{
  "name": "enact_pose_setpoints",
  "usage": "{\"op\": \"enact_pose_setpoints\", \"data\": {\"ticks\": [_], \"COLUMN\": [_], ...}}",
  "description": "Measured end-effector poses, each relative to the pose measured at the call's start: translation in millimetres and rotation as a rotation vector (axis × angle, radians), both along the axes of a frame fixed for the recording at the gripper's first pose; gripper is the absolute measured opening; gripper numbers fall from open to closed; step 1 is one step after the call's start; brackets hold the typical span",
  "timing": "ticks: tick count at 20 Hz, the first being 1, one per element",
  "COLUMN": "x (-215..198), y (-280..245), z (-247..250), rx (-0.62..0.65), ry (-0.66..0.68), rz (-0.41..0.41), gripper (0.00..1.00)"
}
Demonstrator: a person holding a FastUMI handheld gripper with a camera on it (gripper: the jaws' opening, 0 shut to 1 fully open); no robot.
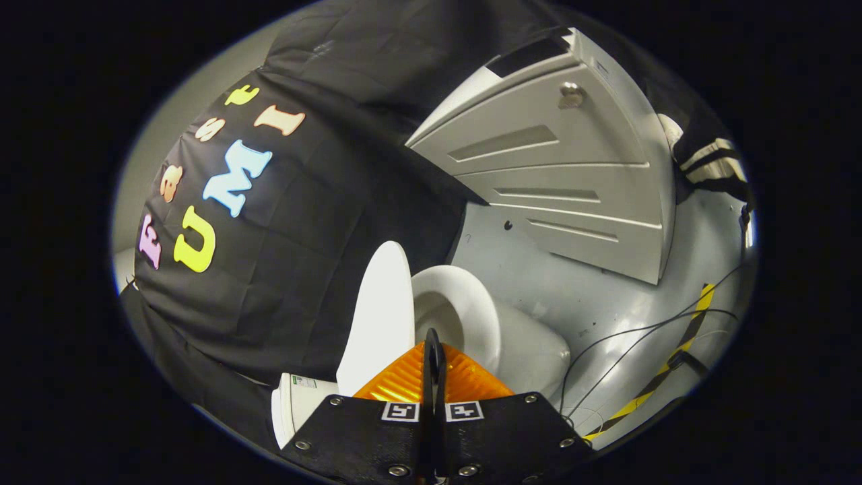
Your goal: Open the toilet lid.
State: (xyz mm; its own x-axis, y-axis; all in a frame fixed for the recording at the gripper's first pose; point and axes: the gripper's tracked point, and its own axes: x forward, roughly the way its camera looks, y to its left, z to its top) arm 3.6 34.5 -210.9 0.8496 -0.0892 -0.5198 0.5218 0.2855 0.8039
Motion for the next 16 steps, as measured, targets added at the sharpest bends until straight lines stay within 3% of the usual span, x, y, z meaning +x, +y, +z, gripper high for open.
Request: {"op": "enact_pose_setpoints", "data": {"ticks": [9,16], "x": [6.7,16.3], "y": [6.4,26.8], "z": [53.1,118.9], "rx": [-0.059,-0.194], "ry": [-0.043,-0.112], "rz": [0.011,0.06], "gripper": [0.0,0.0]}}
